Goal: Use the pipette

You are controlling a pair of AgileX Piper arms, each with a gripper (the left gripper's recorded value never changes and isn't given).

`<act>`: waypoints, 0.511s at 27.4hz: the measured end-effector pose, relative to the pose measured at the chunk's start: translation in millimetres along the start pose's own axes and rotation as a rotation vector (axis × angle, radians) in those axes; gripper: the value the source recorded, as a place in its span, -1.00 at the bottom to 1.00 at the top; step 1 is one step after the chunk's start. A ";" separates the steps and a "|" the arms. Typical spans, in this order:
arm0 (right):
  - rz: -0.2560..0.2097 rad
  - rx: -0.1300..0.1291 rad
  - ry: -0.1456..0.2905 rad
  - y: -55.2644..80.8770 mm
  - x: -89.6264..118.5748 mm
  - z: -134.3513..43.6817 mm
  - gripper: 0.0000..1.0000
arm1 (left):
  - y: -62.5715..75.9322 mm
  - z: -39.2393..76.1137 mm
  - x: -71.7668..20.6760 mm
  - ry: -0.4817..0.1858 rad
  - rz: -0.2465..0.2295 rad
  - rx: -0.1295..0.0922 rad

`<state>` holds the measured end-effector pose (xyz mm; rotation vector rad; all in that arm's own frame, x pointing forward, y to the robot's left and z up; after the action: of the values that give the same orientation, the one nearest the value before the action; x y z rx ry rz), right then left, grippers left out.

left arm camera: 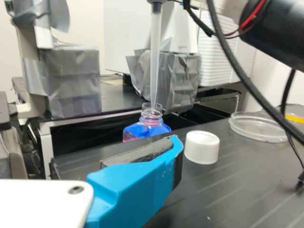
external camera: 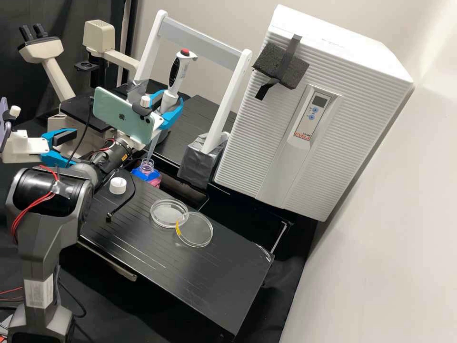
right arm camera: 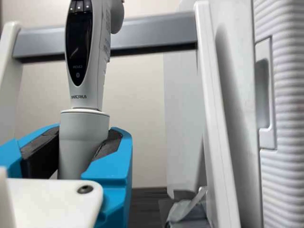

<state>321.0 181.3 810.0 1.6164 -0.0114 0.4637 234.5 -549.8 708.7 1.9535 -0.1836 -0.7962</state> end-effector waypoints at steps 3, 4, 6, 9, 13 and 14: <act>-0.010 -0.006 -0.010 -4.7 0.2 3.7 -1.00 | -2.8 0.0 -0.9 0.001 -0.011 -0.002; -0.017 -0.007 -0.019 -7.1 0.3 5.9 -1.00 | -3.0 0.1 -1.0 0.002 -0.011 -0.003; -0.022 -0.009 -0.031 -10.2 0.3 8.9 -1.00 | -5.2 2.0 -2.1 -0.003 -0.015 -0.007; -0.037 -0.017 -0.043 -16.2 -0.2 13.4 -1.00 | -9.9 5.8 -1.7 -0.018 -0.028 -0.010; -0.061 -0.029 -0.059 -23.3 -3.2 19.4 -1.00 | -15.5 9.3 -1.8 -0.024 -0.045 -0.018; -0.065 -0.032 -0.062 -24.4 -4.0 20.7 -1.00 | -15.5 9.3 -1.8 -0.024 -0.045 -0.018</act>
<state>330.1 163.1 785.0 1.5946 -0.0126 0.3611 224.4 -548.1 693.7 1.9378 -0.1467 -0.8489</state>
